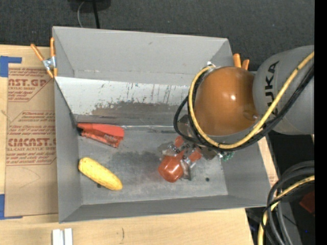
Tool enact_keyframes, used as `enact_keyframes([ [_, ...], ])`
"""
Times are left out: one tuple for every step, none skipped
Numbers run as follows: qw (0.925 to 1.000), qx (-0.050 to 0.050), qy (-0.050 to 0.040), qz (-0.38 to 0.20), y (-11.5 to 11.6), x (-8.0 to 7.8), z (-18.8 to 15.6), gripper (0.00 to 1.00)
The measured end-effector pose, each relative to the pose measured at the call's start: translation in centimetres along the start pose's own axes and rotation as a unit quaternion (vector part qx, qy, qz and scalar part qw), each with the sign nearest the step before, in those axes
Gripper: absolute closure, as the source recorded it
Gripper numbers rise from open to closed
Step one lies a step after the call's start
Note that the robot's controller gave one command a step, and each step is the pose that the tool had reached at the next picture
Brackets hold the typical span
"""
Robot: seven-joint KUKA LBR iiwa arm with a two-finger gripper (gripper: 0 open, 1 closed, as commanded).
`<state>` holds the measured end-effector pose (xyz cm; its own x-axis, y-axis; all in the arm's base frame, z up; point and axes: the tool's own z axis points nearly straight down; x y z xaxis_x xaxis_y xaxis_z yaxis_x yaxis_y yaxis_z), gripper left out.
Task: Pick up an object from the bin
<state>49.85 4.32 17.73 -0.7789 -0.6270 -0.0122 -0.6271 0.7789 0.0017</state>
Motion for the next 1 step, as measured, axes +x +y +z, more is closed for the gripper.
enact_keyframes([
  [0.9999, 0.000, -0.0017, 0.012, -0.51, -0.10, -10.06, 1.00],
])
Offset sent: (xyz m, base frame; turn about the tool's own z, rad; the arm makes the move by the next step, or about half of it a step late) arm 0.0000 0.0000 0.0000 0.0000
